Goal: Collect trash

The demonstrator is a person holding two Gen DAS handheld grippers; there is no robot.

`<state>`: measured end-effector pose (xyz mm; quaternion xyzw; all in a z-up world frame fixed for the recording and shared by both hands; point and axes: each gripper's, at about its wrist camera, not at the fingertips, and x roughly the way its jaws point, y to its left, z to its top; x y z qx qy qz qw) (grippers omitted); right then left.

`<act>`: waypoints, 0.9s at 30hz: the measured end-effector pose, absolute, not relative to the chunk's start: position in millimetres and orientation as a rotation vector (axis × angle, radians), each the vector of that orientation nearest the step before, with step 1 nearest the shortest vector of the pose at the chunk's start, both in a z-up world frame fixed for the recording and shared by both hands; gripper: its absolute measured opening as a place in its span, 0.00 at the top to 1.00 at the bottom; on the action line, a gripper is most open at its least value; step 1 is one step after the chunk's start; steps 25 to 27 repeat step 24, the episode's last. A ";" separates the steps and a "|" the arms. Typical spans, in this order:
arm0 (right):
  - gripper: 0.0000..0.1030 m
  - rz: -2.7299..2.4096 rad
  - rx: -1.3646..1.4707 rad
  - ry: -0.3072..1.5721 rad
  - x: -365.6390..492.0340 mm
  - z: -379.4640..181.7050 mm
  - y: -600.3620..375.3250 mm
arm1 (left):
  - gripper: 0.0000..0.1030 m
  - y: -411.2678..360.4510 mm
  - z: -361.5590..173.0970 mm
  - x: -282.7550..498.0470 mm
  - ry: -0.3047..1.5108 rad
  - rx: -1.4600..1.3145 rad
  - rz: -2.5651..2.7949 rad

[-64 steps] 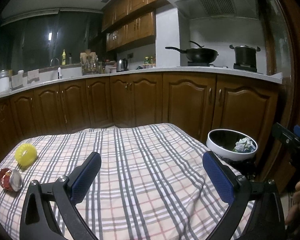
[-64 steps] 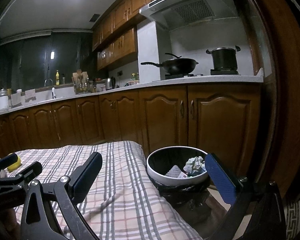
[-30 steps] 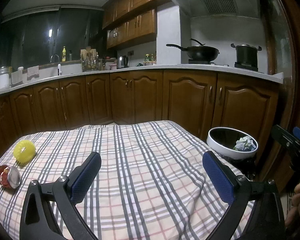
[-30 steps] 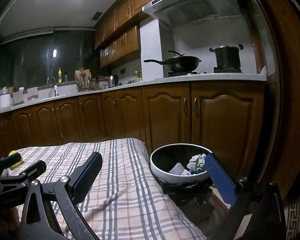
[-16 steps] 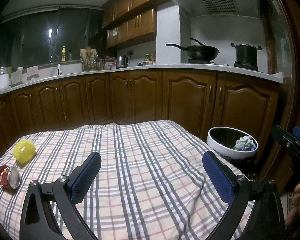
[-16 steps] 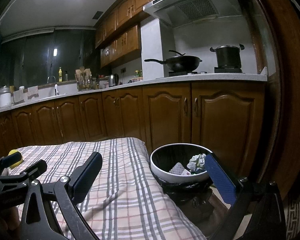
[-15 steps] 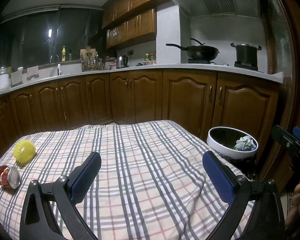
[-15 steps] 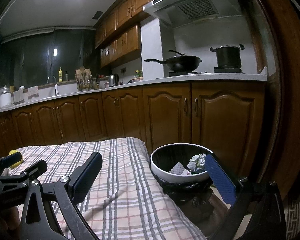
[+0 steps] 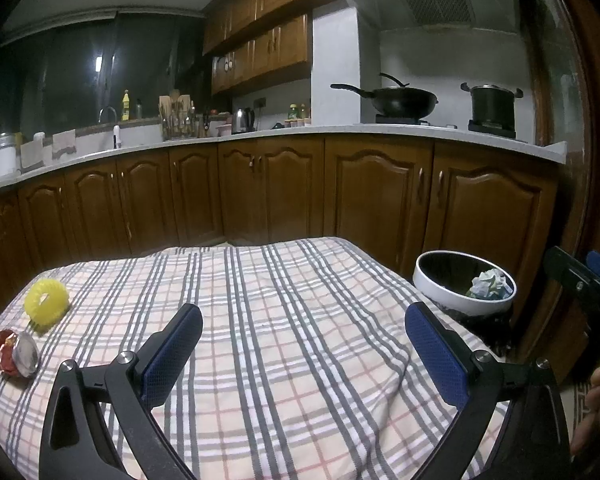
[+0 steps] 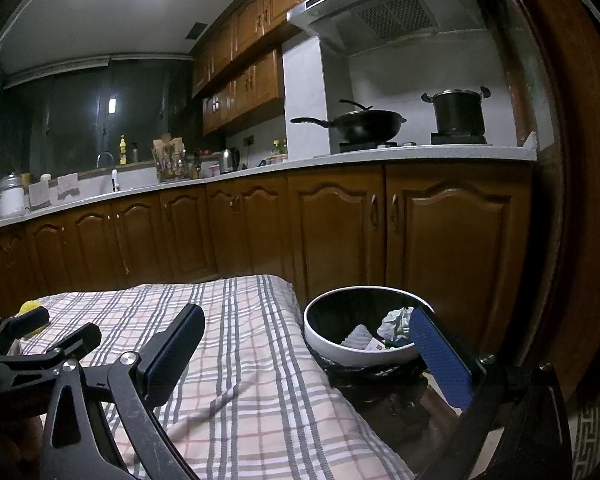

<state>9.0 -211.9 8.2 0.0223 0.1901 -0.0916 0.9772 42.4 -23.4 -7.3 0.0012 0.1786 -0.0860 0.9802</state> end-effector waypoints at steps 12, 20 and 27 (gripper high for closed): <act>0.00 -0.174 0.059 0.408 15.0 6.1 -217.8 | 0.01 -22.5 -8.9 49.1 0.381 0.006 -0.181; 0.00 -0.164 0.076 0.431 21.1 3.0 -224.7 | 0.01 -23.5 -8.8 52.0 0.399 0.005 -0.186; 0.00 -0.158 0.087 0.446 25.1 0.1 -226.5 | 0.01 -23.6 -8.9 55.1 0.411 0.004 -0.187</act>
